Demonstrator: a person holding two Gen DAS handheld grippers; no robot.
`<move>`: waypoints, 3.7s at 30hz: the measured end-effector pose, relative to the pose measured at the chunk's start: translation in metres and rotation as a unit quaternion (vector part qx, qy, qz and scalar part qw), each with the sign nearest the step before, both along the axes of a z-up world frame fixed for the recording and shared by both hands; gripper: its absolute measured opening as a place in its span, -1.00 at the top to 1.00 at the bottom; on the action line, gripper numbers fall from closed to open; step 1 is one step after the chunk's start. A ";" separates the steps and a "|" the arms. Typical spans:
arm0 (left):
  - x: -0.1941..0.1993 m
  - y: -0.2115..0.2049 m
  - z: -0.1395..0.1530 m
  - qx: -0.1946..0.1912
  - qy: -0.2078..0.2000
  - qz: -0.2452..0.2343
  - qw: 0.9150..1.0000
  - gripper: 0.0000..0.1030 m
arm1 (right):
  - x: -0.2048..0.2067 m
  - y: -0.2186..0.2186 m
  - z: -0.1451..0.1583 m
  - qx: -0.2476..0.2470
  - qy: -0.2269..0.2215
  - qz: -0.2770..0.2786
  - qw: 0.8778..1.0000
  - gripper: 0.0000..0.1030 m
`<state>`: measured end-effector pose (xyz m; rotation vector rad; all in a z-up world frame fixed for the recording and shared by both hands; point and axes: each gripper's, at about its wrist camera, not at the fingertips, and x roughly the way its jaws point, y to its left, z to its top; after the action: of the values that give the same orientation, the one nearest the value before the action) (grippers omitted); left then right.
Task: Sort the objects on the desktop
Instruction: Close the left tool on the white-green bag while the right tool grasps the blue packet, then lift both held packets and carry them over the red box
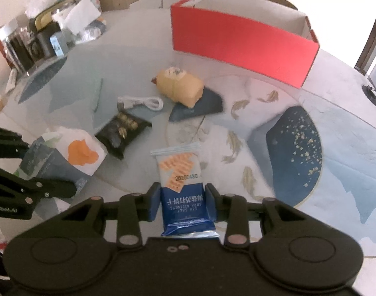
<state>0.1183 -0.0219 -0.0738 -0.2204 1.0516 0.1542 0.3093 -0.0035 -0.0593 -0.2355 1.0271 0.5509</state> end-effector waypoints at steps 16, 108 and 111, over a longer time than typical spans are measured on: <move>0.014 0.020 0.053 0.004 -0.049 0.027 0.998 0.11 | 0.022 -0.012 0.066 0.060 -0.006 -0.034 0.998 0.28; 0.356 0.131 0.061 0.067 -0.010 0.041 0.997 0.11 | 0.355 -0.010 0.046 0.065 0.023 -0.081 0.994 0.28; 0.360 0.133 0.050 0.071 0.001 0.036 0.997 0.11 | 0.359 -0.006 0.039 0.053 0.019 -0.078 0.995 0.28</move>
<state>0.4784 0.1106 -0.0236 -0.1305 1.0305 0.2937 0.6683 -0.0099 -0.0207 -0.0501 1.0399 0.4682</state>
